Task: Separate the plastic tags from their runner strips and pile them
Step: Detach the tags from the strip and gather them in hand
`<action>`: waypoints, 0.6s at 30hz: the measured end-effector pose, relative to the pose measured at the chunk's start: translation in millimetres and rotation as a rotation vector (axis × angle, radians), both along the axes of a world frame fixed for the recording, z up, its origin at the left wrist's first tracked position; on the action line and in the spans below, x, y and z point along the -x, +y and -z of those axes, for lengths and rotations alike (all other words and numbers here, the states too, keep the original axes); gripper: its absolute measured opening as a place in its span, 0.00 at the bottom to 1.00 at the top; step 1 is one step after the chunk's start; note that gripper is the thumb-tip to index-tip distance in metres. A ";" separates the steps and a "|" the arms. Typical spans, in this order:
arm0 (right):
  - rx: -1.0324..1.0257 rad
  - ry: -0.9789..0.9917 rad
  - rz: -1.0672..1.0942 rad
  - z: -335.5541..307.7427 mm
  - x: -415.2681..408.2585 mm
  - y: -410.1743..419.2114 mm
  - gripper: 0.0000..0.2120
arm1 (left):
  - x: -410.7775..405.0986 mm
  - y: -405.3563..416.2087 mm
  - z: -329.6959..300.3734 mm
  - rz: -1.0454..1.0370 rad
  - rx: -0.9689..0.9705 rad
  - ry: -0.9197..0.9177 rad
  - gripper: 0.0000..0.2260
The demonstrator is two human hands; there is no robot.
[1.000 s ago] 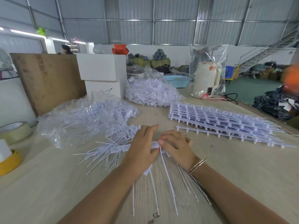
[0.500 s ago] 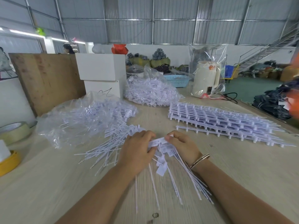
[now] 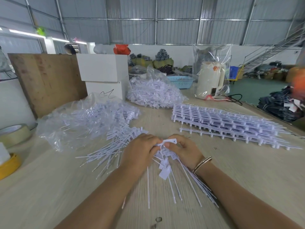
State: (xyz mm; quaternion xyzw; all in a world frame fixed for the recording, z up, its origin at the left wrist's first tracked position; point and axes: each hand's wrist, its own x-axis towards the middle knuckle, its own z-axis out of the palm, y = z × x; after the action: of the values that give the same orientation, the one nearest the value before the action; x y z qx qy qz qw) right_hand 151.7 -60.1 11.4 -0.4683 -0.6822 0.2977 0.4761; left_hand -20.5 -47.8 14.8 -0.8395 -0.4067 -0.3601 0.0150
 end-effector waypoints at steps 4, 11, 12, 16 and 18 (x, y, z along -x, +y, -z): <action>-0.075 -0.146 0.117 1.5 1.3 -1.1 0.06 | -0.5 -1.2 -2.5 0.009 0.004 -0.042 0.09; -0.192 -0.227 0.169 0.6 3.7 -2.7 0.07 | -0.5 -0.7 -1.8 0.003 0.032 -0.080 0.08; -0.191 -0.204 0.162 0.8 3.6 -2.5 0.08 | -0.6 -0.3 -1.9 0.011 0.033 -0.094 0.08; -0.118 0.057 0.081 3.6 2.3 0.0 0.11 | -3.5 -0.9 -2.5 0.023 0.060 -0.150 0.08; -0.071 0.312 0.119 1.1 -4.0 2.7 0.10 | -2.3 -0.3 -3.1 0.036 0.077 -0.220 0.07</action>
State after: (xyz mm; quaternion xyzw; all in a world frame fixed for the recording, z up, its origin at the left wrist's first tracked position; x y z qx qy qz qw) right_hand 155.7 -57.4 10.3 -0.4389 -0.5812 0.3136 0.6093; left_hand -18.2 -48.1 18.0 -0.8021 -0.4044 -0.4341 -0.0685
